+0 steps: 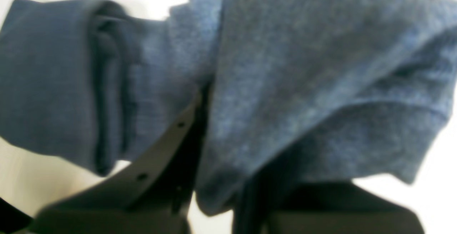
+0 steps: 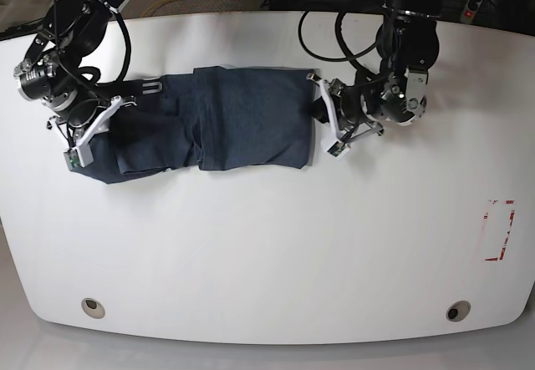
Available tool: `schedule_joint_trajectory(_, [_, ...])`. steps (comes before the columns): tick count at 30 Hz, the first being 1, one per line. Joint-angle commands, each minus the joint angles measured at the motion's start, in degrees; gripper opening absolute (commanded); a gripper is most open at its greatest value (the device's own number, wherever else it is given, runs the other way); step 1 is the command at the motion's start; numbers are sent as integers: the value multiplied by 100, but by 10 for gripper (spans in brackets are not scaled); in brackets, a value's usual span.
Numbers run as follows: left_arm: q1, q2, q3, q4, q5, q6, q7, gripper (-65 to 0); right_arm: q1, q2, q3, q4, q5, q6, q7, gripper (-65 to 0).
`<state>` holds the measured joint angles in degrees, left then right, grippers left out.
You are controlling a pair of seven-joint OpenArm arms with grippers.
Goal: Fold the T-shirt properly
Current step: 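Grasp both strip ends and fold them inward toward each other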
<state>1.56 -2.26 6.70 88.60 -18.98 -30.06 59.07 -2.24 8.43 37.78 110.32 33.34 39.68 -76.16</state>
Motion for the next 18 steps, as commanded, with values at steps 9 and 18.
schedule_joint_trajectory(9, [-82,450,504,-134,92,-5,111,-594,105,-196,-1031,322,143,32,148,-650])
schedule_joint_trajectory(18, [-38,459,706,-143,92,250,-285,-594,61,-478,-1883,242,72,32,429,-650])
